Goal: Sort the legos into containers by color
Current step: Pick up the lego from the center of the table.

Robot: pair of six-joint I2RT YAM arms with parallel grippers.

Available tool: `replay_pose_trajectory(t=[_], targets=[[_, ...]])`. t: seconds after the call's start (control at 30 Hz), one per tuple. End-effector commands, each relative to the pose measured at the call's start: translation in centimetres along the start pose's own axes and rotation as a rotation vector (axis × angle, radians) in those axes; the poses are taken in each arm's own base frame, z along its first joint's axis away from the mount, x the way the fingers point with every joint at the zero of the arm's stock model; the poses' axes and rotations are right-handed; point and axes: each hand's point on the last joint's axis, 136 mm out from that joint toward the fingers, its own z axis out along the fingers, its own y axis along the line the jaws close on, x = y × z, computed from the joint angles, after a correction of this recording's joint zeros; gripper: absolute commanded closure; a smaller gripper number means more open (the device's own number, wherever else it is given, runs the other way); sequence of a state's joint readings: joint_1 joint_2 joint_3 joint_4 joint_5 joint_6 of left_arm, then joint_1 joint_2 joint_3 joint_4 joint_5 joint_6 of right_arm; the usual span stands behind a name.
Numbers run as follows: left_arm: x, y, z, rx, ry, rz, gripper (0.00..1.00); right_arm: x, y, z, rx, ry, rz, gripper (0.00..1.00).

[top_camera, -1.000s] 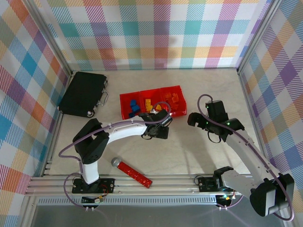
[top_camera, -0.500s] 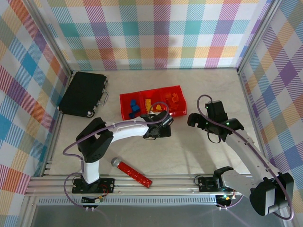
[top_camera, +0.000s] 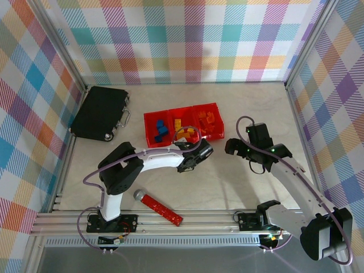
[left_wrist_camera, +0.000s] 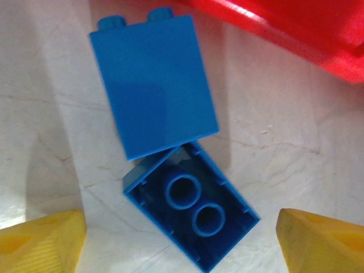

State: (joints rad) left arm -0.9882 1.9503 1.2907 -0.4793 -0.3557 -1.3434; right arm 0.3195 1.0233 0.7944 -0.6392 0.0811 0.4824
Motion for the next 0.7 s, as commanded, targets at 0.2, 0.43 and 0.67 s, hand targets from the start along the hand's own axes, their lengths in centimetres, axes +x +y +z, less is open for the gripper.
replay_pose_trajectory(t=[0.2, 0.43, 0.67], targets=[[-1.6, 0.2, 0.7, -0.104, -0.137, -0.102, 0.20, 0.5, 0.8, -0.1, -0.074, -0.004, -0.016, 0.01], [-0.8, 0.8, 1.9, -0.162, -0.137, -0.087, 0.26, 0.4, 1.2, -0.8, -0.099, -0.021, -0.028, 0.01], [-0.6, 2.3, 2.3, -0.201, -0.147, -0.042, 0.39, 0.4, 1.0, -1.3, -0.097, -0.035, -0.039, 0.01]])
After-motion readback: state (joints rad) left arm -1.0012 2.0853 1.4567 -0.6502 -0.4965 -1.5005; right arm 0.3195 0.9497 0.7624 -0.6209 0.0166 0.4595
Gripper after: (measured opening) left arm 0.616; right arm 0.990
